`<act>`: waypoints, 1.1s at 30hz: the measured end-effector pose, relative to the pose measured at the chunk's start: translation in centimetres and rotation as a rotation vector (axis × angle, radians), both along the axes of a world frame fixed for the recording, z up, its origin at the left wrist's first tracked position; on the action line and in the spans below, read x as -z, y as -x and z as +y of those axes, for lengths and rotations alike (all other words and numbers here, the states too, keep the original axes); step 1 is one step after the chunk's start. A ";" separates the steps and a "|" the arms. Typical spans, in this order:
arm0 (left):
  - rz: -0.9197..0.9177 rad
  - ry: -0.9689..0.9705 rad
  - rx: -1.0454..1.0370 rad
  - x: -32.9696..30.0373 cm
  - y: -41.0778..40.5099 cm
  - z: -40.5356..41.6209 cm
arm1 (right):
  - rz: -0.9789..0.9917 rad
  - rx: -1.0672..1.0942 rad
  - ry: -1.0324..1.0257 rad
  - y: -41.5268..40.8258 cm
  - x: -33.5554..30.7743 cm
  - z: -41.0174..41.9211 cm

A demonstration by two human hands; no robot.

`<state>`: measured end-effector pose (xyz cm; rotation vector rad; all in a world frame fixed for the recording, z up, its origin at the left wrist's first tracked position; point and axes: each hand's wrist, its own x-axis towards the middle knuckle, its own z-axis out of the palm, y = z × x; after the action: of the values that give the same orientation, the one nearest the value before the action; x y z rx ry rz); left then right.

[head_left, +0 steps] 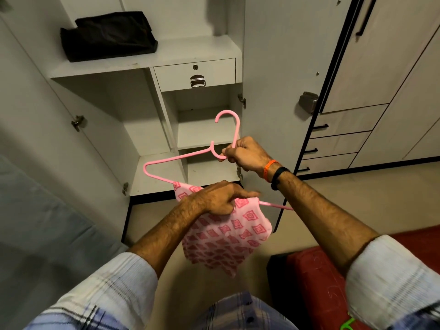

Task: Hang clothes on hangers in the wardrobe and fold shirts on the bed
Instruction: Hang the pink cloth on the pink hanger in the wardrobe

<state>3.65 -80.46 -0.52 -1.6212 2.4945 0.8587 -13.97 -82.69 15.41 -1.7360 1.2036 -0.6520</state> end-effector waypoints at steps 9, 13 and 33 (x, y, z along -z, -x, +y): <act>0.194 0.219 -0.259 -9.4 2.5 3.8 | -0.021 -0.020 0.019 -0.3 -0.6 -0.3; 0.249 0.325 -0.389 -9.1 3.2 3.9 | -0.007 -0.031 0.021 -0.6 -0.7 -0.4; 0.014 0.293 -0.504 -10.6 1.4 3.3 | -0.107 -0.036 -0.030 1.2 0.2 -1.2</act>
<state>2.22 -77.17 10.10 -2.4084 2.3367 0.5428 -15.18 -83.85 15.18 -1.6729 1.1008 -0.6932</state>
